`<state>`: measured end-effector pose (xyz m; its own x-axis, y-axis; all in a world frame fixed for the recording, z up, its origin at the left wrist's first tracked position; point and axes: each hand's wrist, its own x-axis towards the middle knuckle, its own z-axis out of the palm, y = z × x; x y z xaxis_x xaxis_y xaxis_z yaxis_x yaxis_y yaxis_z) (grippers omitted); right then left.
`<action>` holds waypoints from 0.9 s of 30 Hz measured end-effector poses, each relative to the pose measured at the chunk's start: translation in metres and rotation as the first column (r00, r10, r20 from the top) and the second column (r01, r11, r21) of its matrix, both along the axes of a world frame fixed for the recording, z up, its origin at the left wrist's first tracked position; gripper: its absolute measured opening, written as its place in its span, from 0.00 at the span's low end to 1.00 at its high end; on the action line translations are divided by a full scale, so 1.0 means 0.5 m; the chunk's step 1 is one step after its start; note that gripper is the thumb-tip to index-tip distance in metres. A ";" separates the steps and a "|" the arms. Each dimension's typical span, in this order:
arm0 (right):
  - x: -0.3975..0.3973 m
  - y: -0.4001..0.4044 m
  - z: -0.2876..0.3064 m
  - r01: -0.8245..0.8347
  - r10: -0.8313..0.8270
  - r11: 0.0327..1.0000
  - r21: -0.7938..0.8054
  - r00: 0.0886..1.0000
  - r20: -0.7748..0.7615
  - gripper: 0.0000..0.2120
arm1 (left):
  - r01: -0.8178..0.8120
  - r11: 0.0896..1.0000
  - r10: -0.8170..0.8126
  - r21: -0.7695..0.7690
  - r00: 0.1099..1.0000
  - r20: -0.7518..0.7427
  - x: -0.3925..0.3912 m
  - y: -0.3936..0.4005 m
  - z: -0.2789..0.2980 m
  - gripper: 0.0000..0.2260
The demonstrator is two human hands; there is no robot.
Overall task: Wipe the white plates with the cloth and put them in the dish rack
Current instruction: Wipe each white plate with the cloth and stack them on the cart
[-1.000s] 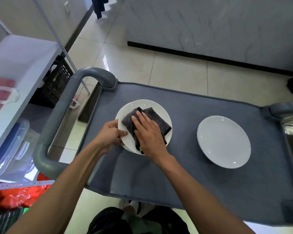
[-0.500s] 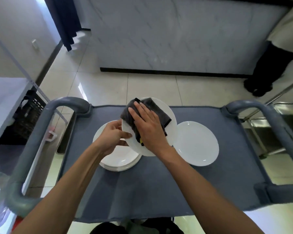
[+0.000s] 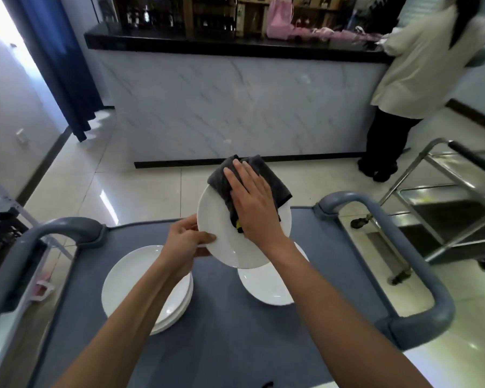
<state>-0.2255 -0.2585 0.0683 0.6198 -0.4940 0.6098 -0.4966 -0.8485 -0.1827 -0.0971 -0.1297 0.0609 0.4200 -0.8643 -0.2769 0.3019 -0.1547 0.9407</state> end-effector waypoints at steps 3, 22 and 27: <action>-0.030 -0.035 0.024 0.038 -0.037 0.999 -0.008 0.998 0.057 0.26 | -0.052 0.998 0.051 -0.029 0.998 -0.037 -0.037 -0.023 0.008 0.19; -0.211 -0.024 -0.040 0.206 -0.243 0.958 0.198 0.952 0.188 0.22 | -0.327 0.937 0.297 -0.123 0.931 -0.211 -0.195 -0.110 0.032 0.18; -0.208 0.034 -0.058 0.146 -0.244 0.935 0.323 0.926 0.287 0.23 | -0.358 0.925 0.323 -0.130 0.918 -0.232 -0.226 -0.116 0.036 0.18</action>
